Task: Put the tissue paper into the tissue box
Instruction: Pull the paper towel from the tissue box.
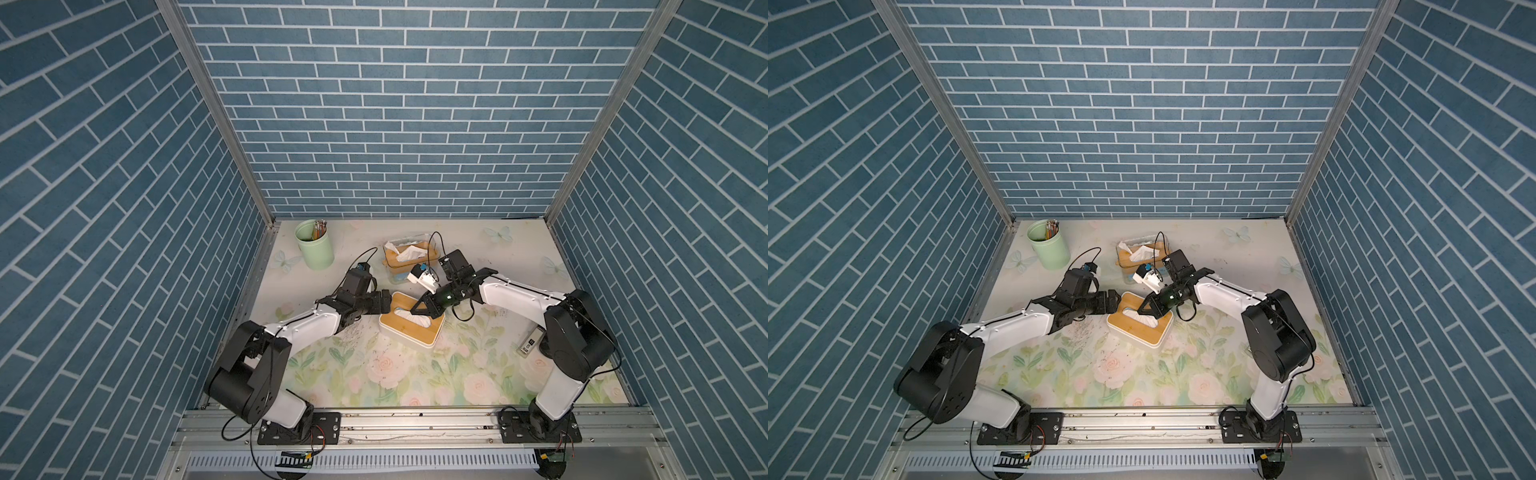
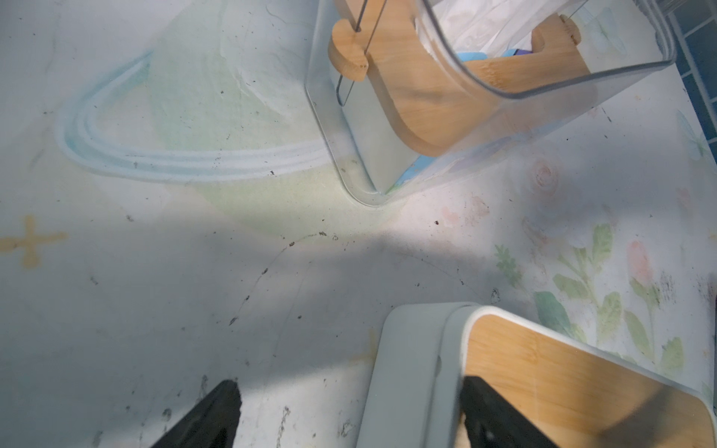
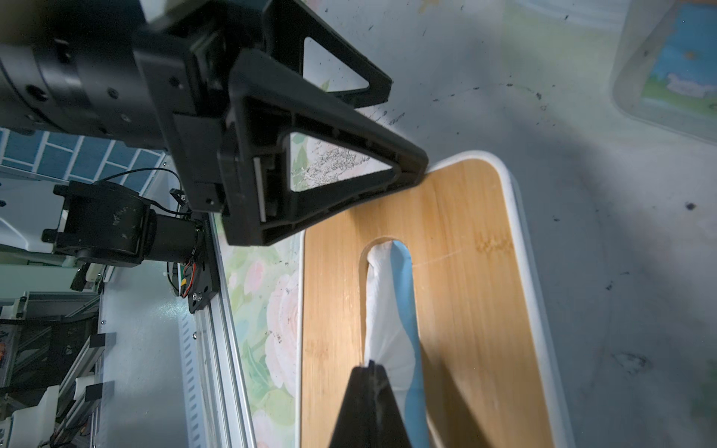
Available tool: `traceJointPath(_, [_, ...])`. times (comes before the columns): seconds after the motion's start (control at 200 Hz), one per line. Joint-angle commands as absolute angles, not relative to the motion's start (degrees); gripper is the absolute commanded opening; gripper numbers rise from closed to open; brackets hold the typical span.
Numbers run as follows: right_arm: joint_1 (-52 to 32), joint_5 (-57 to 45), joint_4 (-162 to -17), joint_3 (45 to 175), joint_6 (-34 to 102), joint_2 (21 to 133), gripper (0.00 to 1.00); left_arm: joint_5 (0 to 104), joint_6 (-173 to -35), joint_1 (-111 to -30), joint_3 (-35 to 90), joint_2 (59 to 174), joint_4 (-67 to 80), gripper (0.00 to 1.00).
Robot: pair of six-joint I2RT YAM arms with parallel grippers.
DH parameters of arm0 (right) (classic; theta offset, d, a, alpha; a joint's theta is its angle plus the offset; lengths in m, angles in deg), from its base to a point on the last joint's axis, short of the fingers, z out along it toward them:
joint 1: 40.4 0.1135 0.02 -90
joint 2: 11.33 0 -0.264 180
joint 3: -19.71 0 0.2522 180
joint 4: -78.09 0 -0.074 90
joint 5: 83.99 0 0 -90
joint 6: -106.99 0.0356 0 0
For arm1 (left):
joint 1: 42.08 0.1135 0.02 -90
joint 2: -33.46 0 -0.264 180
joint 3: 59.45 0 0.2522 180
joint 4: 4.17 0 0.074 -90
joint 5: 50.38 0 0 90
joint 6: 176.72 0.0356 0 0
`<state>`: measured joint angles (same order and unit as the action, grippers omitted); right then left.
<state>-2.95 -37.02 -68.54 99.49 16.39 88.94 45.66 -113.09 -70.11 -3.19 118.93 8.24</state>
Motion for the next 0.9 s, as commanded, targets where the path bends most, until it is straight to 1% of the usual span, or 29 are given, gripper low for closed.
traceJointPath(0.0, [-2.2,-38.3,-67.0,101.0,17.8,85.9,0.00,43.6,-112.9,-69.8,-3.6,120.6,10.2,0.93])
traceJointPath(0.305, [-0.7,-39.0,-67.2,102.3,20.6,85.4,0.00,42.9,-113.9,-69.8,-4.4,121.5,9.0,0.93])
traceJointPath(0.38, [-0.6,-40.2,-67.1,102.2,20.6,85.0,0.05,42.9,-114.0,-69.8,-4.2,121.5,9.0,0.93])
traceJointPath(0.475, [-0.7,-41.7,-66.9,101.6,20.3,84.0,0.15,42.9,-114.1,-69.8,-4.1,121.6,8.9,0.93])
traceJointPath(0.55, [-0.9,-40.7,-66.4,100.8,20.3,82.9,0.23,42.9,-114.2,-69.8,-4.1,121.4,8.9,0.93])
traceJointPath(0.645, [-1.1,-36.8,-65.0,99.6,20.0,81.2,0.29,43.1,-114.2,-69.9,-4.1,121.2,9.0,0.93])
traceJointPath(0.785, [-1.1,-26.0,-62.6,97.3,19.1,79.0,0.39,43.5,-114.1,-69.8,-3.9,121.0,8.9,0.93])
traceJointPath(0.895, [-0.6,-24.7,-60.8,96.8,17.5,80.7,0.46,43.9,-114.0,-69.9,-3.7,121.1,8.9,0.93])
